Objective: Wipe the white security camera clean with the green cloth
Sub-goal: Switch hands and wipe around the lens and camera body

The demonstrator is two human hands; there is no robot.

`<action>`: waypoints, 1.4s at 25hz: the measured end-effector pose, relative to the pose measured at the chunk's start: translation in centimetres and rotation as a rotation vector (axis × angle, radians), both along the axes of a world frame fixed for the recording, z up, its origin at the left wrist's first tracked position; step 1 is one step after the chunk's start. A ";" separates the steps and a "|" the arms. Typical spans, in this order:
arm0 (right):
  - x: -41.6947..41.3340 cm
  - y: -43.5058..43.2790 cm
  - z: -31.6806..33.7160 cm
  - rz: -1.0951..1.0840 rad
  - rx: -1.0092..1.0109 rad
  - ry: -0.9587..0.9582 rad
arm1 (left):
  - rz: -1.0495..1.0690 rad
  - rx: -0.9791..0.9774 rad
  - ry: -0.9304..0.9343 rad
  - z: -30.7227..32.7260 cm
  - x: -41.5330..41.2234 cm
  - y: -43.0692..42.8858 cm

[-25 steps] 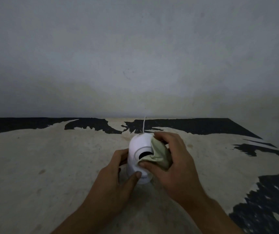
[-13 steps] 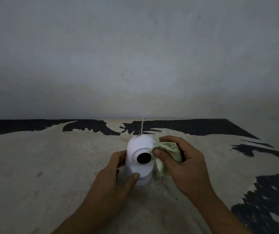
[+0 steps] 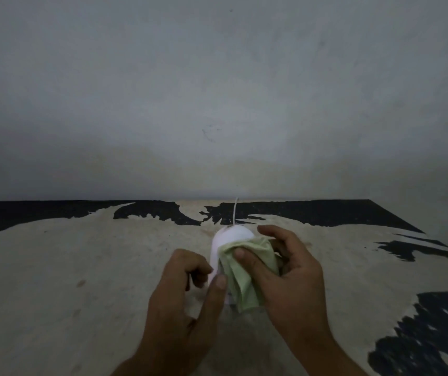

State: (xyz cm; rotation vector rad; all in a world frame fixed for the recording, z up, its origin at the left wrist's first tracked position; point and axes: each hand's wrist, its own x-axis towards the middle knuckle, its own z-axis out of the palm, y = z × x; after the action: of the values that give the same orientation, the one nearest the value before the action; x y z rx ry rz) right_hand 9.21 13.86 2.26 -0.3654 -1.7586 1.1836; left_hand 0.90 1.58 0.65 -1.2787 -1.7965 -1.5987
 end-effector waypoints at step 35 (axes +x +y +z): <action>-0.9 1.6 -2.0 0.134 0.078 -0.258 | 0.036 -0.224 -0.173 -0.2 -0.9 2.6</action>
State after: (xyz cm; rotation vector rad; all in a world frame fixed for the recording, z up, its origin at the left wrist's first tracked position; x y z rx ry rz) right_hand 8.30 15.50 0.21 -0.3720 -2.0741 1.1993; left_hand -0.02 4.18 0.46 -1.2254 -2.1443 -1.5651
